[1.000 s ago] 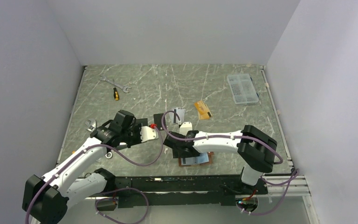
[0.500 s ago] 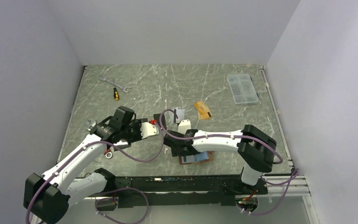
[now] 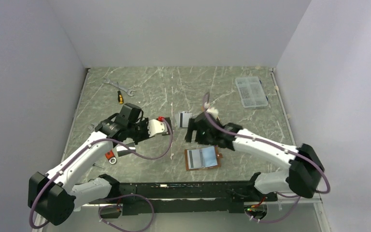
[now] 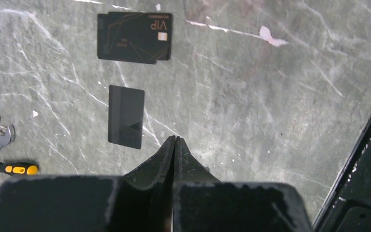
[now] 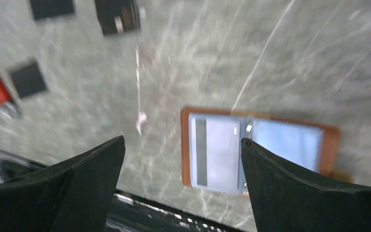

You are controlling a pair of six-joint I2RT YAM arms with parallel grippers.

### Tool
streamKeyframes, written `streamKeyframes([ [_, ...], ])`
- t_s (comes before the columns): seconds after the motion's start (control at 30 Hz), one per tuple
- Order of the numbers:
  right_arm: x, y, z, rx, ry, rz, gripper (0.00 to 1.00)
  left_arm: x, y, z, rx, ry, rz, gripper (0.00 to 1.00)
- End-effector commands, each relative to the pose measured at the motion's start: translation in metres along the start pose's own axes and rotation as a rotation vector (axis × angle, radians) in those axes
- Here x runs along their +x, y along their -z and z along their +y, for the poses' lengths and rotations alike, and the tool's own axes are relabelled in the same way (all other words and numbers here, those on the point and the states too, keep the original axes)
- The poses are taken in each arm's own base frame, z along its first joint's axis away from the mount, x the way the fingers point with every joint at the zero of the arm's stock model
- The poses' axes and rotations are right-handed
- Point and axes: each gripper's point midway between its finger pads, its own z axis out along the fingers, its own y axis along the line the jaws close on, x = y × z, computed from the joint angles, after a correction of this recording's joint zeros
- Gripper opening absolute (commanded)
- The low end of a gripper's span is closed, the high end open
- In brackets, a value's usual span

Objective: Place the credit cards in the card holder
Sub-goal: Insert the credit card into the card holder, then pick up the credit card from the center of the board.

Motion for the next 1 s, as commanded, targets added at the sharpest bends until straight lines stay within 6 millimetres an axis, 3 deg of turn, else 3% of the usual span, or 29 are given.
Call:
streamKeyframes([
  [0.0, -0.076, 0.021, -0.012, -0.127, -0.068, -0.134, 0.93, -0.034, 0.001, 0.02, -0.021, 0.037, -0.072, 0.08],
  [0.13, -0.129, 0.008, -0.057, -0.077, -0.13, -0.2, 0.93, -0.067, -0.02, 0.033, 0.026, 0.086, -0.081, 0.08],
  [0.4, -0.197, -0.058, -0.135, -0.003, -0.253, -0.246, 0.89, -0.125, -0.107, 0.074, 0.128, 0.17, -0.143, 0.07],
  [0.6, -0.224, -0.105, -0.171, -0.05, -0.319, -0.22, 0.87, -0.16, -0.157, 0.09, 0.238, 0.271, -0.2, 0.06],
  [0.8, -0.236, -0.138, -0.174, -0.115, -0.349, -0.196, 0.84, -0.172, -0.18, 0.102, 0.235, 0.33, -0.253, 0.06],
  [0.97, -0.22, -0.151, -0.177, -0.113, -0.363, -0.154, 0.78, -0.168, -0.19, 0.096, 0.267, 0.361, -0.245, 0.06],
])
